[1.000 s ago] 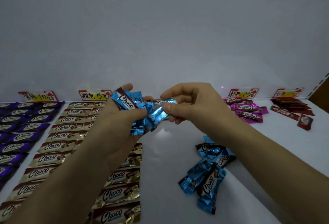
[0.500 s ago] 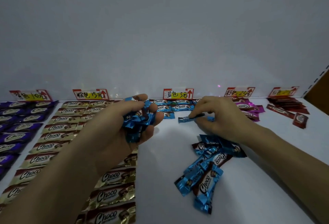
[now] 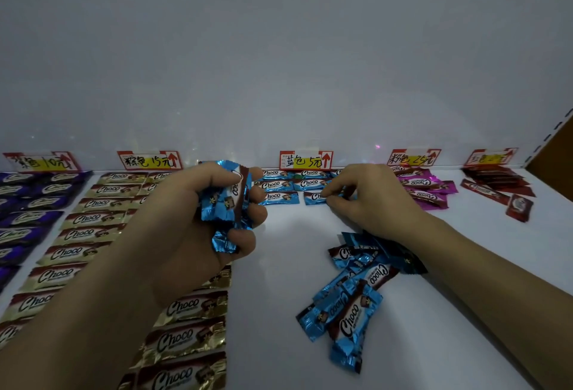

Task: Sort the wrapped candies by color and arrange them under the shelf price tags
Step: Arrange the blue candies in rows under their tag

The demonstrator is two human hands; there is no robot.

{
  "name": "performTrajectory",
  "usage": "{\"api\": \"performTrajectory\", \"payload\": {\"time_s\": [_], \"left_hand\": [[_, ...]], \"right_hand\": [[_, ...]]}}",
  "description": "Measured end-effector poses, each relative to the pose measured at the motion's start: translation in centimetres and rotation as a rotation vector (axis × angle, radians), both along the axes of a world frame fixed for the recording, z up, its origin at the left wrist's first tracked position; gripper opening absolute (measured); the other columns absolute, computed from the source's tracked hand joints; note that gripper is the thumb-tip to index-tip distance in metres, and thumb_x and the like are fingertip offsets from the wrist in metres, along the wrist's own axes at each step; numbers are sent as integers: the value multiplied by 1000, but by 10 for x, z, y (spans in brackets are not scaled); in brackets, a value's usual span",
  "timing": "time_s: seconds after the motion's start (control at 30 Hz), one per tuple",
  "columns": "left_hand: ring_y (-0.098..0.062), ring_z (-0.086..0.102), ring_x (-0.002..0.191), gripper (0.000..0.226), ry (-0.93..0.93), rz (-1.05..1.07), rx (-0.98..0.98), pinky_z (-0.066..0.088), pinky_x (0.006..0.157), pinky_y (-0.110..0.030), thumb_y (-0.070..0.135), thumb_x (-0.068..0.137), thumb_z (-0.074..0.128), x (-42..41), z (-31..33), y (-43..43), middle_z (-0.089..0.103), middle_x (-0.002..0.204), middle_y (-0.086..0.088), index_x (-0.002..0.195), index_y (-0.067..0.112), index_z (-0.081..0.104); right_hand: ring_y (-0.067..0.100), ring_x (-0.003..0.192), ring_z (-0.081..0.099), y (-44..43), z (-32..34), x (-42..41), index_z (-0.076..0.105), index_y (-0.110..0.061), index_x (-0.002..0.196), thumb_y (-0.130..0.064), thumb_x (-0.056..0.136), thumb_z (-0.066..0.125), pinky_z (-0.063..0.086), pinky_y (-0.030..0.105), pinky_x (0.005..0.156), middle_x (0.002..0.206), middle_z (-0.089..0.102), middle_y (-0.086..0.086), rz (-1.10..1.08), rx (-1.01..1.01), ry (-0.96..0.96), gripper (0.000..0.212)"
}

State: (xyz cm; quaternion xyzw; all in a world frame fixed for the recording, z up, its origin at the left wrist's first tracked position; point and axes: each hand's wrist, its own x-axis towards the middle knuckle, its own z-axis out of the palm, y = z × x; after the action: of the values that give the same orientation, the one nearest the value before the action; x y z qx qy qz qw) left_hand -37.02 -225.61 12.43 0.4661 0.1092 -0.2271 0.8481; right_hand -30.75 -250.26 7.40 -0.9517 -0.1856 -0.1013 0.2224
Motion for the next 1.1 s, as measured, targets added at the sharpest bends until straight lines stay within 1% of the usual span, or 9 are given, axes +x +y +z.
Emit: {"api": "performTrajectory", "payload": {"time_s": [0.23,0.37,0.5,0.6,0.77,0.83,0.9,1.0,1.1], "left_hand": [[-15,48,48,45,-80,-13,70,27,37,-19,13,68,43,-2,2,1,53,66,-5,107,6,64],[-12,46,48,32,-69,1,135,26,38,-16,7,86,39,-2,0,-3,51,64,-3,107,11,63],[-15,49,52,47,-86,-11,155,26,38,-20,11,64,45,-4,-2,-1,54,69,-5,106,7,66],[-16,50,54,54,-75,-14,155,28,39,-20,11,62,45,-5,-4,1,56,70,-8,111,5,67],[-14,51,50,43,-81,-7,239,30,36,-19,3,67,55,-5,-5,-3,58,66,-7,108,7,68],[-15,61,57,42,-152,-8,319,39,39,-21,6,71,70,-8,-9,-1,66,73,-10,113,11,69],[-15,69,64,46,-278,-46,504,47,45,-22,19,69,76,-14,-9,-1,73,79,-9,115,16,67],[-18,75,74,45,-453,-43,647,51,48,-21,24,63,79,-23,-5,-7,77,81,-7,106,19,66],[-20,76,76,46,-481,-61,657,52,47,-21,23,62,81,-25,-5,-14,77,83,-4,105,20,64]], "right_hand": [[7,86,59,1,-5,8,80,-25,102,-20,89,74,49,19,73,105,73,-3,3,-1,-8,15],[8,88,60,2,-5,8,80,-24,104,-21,90,74,51,22,75,107,74,-1,3,6,-24,16],[7,87,59,3,-6,9,80,-24,105,-20,90,74,51,22,76,107,74,-2,15,-1,-43,16],[7,86,60,3,-7,9,80,-23,104,-20,89,74,53,23,77,105,74,-2,27,2,-51,16],[8,88,62,5,-6,7,79,-23,105,-22,89,75,58,31,80,105,74,-2,29,-4,-40,17],[5,86,62,7,6,0,78,-25,107,-27,90,72,57,27,76,103,72,-7,-5,72,-76,18],[5,88,65,14,27,-17,74,-28,107,-30,93,68,55,23,72,98,71,-14,48,288,-32,16],[6,79,69,35,51,-52,70,-23,111,-31,90,66,55,20,67,90,74,-2,248,594,294,23],[9,65,67,48,49,-67,69,-20,110,-17,89,70,57,24,61,82,74,6,266,616,371,21]]}}
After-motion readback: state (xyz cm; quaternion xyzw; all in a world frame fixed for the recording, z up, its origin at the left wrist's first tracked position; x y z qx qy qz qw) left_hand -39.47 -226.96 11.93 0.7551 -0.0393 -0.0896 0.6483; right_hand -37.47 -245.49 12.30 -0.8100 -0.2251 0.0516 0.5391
